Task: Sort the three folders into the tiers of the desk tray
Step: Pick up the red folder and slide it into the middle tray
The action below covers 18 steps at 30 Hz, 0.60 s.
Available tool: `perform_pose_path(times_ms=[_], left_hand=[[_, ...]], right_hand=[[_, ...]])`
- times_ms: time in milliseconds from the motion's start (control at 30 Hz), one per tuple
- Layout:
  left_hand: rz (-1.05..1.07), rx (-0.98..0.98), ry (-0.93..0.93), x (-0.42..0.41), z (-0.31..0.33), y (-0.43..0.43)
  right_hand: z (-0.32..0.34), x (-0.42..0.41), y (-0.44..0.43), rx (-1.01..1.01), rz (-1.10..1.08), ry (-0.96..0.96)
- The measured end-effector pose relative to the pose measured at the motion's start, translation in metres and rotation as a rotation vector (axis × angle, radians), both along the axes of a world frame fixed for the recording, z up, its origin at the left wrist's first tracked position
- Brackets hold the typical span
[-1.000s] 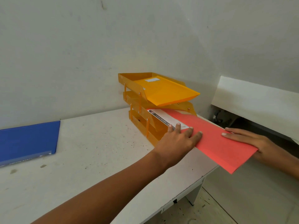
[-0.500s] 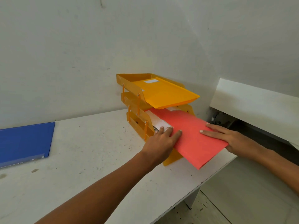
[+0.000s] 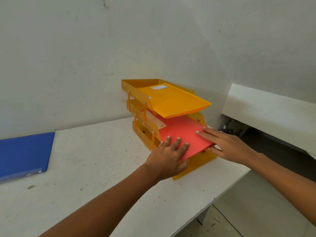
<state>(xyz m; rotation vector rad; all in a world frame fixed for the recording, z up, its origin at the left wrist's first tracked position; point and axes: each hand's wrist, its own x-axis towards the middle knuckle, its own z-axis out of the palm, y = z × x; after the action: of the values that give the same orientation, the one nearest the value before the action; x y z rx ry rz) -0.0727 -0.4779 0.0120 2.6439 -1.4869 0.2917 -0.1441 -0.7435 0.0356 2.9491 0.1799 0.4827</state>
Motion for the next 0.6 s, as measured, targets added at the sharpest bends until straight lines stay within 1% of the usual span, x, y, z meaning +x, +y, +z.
perform_pose_path(times_ms=[100, 167, 233, 300, 400, 467, 600], left_hand=[[0.035, -0.013, -0.011, 0.002, 0.005, 0.001], [0.056, -0.039, -0.044, 0.000, 0.005, 0.002], [0.068, -0.074, -0.017, 0.001, 0.006, 0.006], [0.022, -0.129, -0.033, 0.005, 0.008, 0.014], [-0.048, -0.267, -0.130, 0.014, 0.009, 0.035], [-0.010, -0.322, -0.143, 0.021, 0.009, 0.054], [0.140, -0.302, -0.116, 0.035, 0.011, 0.099]], right_hand=[[-0.008, -0.004, -0.005, -0.006, 0.067, -0.066], [-0.011, 0.002, -0.004, -0.006, 0.058, -0.069], [-0.014, 0.009, -0.001, -0.005, 0.020, -0.041], [-0.010, 0.011, 0.005, 0.019, 0.011, -0.039], [0.002, 0.009, 0.022, 0.048, 0.087, -0.102], [0.009, 0.013, 0.043, 0.070, 0.161, -0.154], [0.020, 0.035, 0.111, 0.140, 0.298, -0.246]])
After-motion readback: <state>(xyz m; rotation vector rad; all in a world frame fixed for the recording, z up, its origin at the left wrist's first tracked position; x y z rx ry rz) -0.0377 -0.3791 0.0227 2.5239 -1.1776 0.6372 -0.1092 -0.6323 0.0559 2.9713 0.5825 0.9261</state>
